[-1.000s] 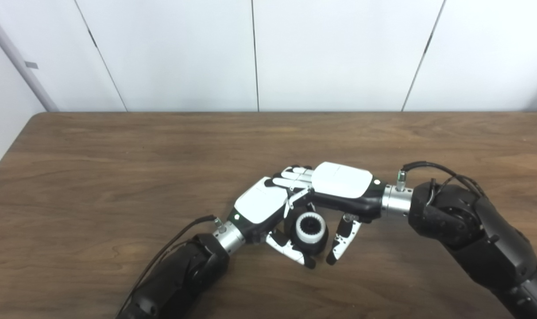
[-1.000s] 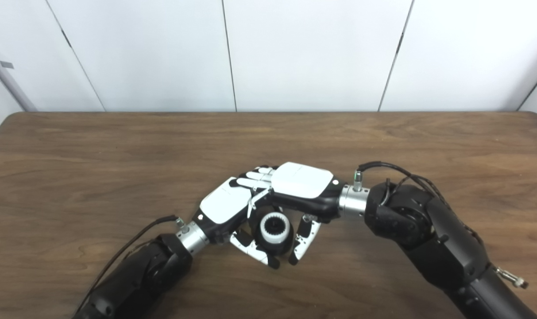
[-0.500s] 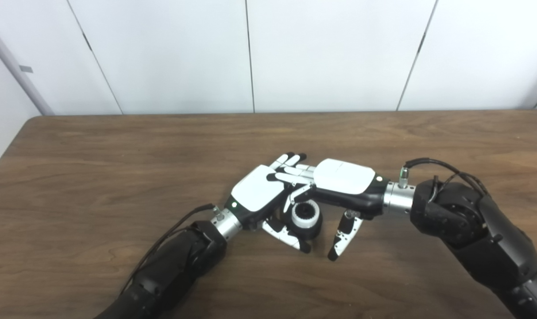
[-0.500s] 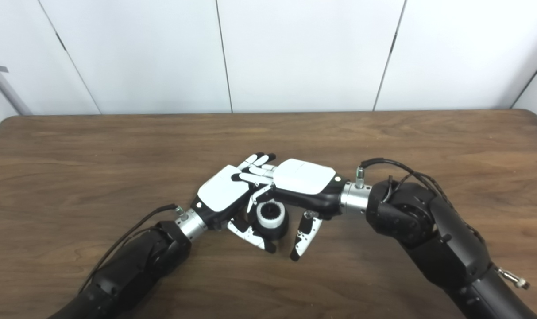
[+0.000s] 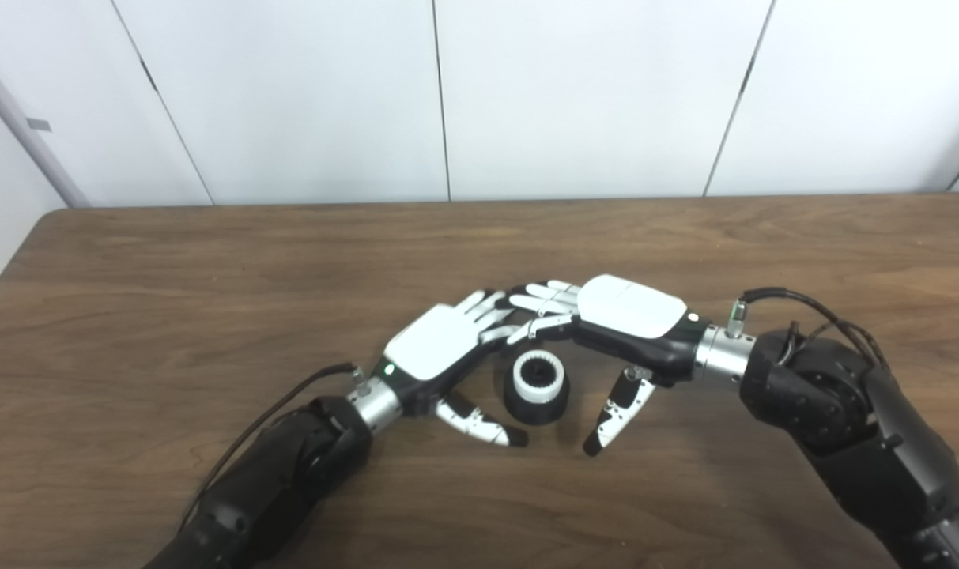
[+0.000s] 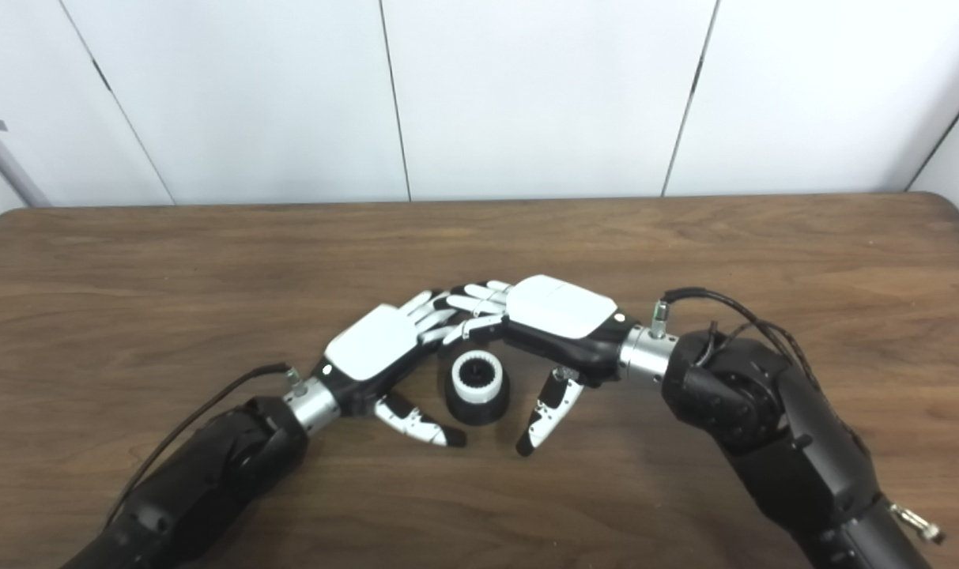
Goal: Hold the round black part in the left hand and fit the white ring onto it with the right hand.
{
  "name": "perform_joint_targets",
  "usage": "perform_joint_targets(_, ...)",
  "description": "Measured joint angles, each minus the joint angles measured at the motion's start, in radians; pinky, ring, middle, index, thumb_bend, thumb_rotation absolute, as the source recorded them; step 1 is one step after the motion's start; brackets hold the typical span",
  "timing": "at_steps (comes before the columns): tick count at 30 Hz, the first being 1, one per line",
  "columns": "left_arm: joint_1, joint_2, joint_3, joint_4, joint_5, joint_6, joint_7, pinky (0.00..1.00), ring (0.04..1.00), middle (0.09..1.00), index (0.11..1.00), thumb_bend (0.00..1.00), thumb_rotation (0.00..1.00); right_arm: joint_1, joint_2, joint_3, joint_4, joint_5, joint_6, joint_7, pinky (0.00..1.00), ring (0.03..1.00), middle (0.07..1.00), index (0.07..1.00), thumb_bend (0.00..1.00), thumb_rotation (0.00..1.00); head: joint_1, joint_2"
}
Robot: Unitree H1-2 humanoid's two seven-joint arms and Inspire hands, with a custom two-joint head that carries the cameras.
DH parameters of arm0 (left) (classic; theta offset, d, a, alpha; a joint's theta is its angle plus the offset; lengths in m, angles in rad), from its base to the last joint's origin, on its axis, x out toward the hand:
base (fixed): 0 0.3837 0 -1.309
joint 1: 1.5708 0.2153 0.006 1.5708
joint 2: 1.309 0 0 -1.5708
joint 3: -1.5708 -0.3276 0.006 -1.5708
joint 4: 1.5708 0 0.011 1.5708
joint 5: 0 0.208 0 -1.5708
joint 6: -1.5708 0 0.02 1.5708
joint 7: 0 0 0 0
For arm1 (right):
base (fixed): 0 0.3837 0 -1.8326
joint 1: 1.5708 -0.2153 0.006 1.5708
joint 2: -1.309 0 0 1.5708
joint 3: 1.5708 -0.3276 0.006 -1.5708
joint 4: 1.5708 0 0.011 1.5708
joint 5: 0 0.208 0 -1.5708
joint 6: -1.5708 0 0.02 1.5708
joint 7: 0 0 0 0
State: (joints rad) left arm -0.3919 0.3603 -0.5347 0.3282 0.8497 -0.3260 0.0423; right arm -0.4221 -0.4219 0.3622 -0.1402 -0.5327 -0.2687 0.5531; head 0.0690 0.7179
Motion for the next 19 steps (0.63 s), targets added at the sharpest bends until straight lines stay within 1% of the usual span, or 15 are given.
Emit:
perform_joint_targets(1,0.001,0.005,0.004,-0.009,-0.009,0.001,-0.014,1.0,1.0,1.0,1.0,1.0,0.37,0.006,0.009,-0.008,0.0,-0.011,0.007,-0.014,1.0,1.0,0.996,0.92,0.94,0.31,0.0,0.0)
perform_joint_targets(4,0.012,0.024,0.027,-0.036,-0.042,0.0,-0.053,1.0,1.0,1.0,1.0,1.0,0.36,0.023,0.043,-0.039,0.002,-0.031,0.012,-0.065,1.0,1.0,1.0,0.981,0.82,0.4,-0.008,-0.011)
perform_joint_targets(6,0.023,0.037,0.044,-0.048,-0.073,0.0,-0.07,1.0,1.0,1.0,1.0,1.0,0.35,0.025,0.061,-0.06,0.01,-0.035,0.022,-0.092,1.0,1.0,1.0,0.994,0.77,0.45,-0.011,-0.014)
perform_joint_targets(8,0.038,0.047,0.069,-0.065,-0.11,0.0,-0.094,1.0,1.0,1.0,1.0,1.0,0.33,0.026,0.072,-0.084,0.024,-0.034,0.029,-0.124,1.0,1.0,1.0,0.999,0.7,0.55,-0.017,-0.018)
perform_joint_targets(11,0.069,0.055,0.112,-0.079,-0.162,0.0,-0.103,1.0,0.998,1.0,1.0,1.0,0.32,0.036,0.077,-0.114,0.046,-0.032,0.056,-0.154,1.0,1.0,1.0,1.0,0.65,0.63,-0.02,-0.025)
perform_joint_targets(14,0.099,0.057,0.162,-0.088,-0.214,0.0,-0.114,1.0,0.995,1.0,1.0,1.0,0.33,0.057,0.085,-0.136,0.068,-0.02,0.07,-0.177,0.99,1.0,1.0,1.0,0.61,0.68,-0.023,-0.035)
perform_joint_targets(18,0.118,0.055,0.218,-0.086,-0.279,-0.002,-0.126,1.0,0.991,1.0,1.0,1.0,0.39,0.085,0.103,-0.164,0.096,0.006,0.081,-0.215,0.88,1.0,1.0,1.0,0.57,0.77,-0.032,-0.048)
perform_joint_targets(19,0.122,0.055,0.232,-0.081,-0.301,-0.005,-0.126,0.99,0.989,1.0,1.0,1.0,0.39,0.093,0.108,-0.175,0.105,0.008,0.084,-0.23,0.86,0.999,1.0,1.0,0.56,0.79,-0.034,-0.049)
